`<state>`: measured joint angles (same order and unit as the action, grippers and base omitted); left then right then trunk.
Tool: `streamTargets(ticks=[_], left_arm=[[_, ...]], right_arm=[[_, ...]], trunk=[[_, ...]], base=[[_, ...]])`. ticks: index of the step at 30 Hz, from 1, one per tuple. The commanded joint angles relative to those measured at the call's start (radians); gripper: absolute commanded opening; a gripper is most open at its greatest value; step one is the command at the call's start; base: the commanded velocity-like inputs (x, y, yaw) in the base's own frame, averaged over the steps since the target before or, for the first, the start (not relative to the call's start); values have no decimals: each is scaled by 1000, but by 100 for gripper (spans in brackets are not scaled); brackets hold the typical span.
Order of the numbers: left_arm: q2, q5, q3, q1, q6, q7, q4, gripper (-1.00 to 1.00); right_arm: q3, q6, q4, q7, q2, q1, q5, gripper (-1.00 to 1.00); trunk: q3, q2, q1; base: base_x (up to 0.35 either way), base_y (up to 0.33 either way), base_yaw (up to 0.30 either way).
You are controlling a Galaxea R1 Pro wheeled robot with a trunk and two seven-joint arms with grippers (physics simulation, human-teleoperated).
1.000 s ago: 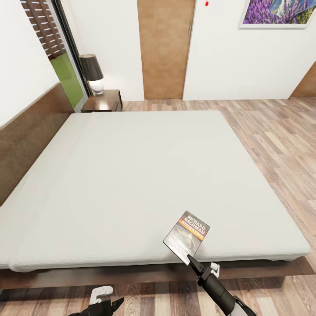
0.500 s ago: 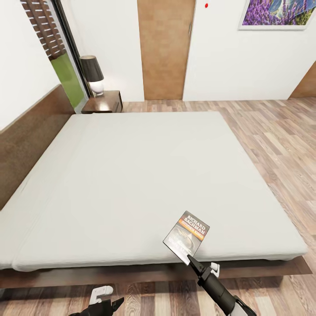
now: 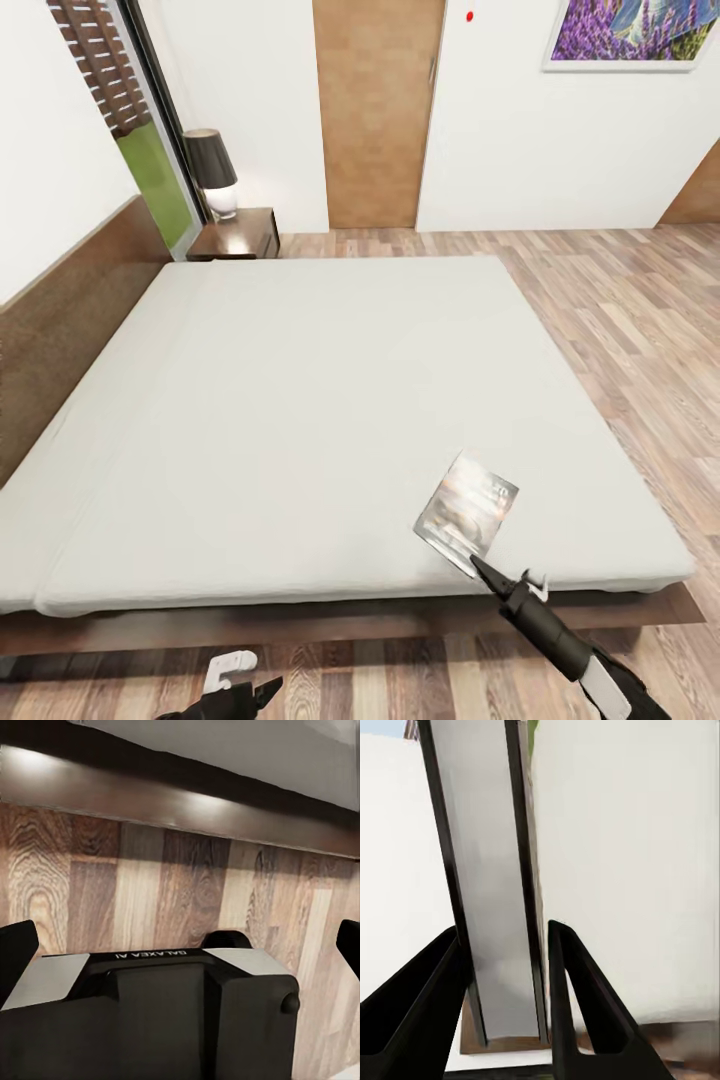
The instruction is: In the bedroom, move the book from the bed onto either nightstand, and place the two sandals side by side next to the bed.
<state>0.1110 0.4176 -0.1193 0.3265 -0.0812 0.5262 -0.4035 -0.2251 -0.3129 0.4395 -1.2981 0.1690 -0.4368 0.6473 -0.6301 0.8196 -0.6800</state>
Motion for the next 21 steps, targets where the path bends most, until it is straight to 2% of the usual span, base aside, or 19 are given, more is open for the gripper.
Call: streamTargets(ticks=[1, 2, 3, 4, 5, 6, 8, 12, 13, 16, 21], left_arm=[[1, 10, -3, 0, -9, 5, -1, 100], [1, 10, -3, 0, -10, 18, -1, 100], [1, 10, -3, 0, -10, 28, -1, 100], [1, 10, -2, 0, -11, 59, -1, 100], [1, 10, -2, 0, -11, 68, -1, 100], [0, 9, -3, 0, -12, 82, -2, 100], [0, 9, -3, 0, -13, 95, -5, 100], [-1, 9, -3, 2, -14, 104, -10, 100], [-1, 9, -4, 3, -13, 107, -12, 100], [-1, 8, -6, 3, -11, 109, -11, 100], [-1, 8, -7, 2, -7, 110, -7, 100]], right_arm=[[6, -8, -2, -4, 52, 0, -4, -100], [9, -6, -3, -7, 104, 1, -24, -100], [10, -6, -3, -9, 130, 1, -38, -100], [12, -4, -8, -18, 195, 3, -82, -100], [13, -4, -13, -24, 213, 3, -96, -100], [13, -3, -25, -40, 244, 3, -121, -100], [14, 0, -54, -72, 273, 4, -147, -100], [15, 20, -104, -103, 291, 4, -165, -100], [15, 60, -154, -117, 300, 4, -175, -100], [15, 118, -220, -123, 304, 4, -203, -100], [15, 185, -262, -124, 305, 4, -244, -100]], trunk=[[2, -7, 4], [6, -14, 8], [9, -21, 11], [12, -28, 15], [15, -35, 19], [18, -42, 23], [24, -56, 31], [37, -84, 46], [40, -91, 50], [49, -112, 61], [65, -147, 80]], base=[[0, 0, 0], [0, 0, 0], [0, 0, 0], [0, 0, 0], [0, 0, 0], [0, 0, 0], [0, 0, 0], [0, 0, 0], [0, 0, 0], [0, 0, 0], [0, 0, 0]])
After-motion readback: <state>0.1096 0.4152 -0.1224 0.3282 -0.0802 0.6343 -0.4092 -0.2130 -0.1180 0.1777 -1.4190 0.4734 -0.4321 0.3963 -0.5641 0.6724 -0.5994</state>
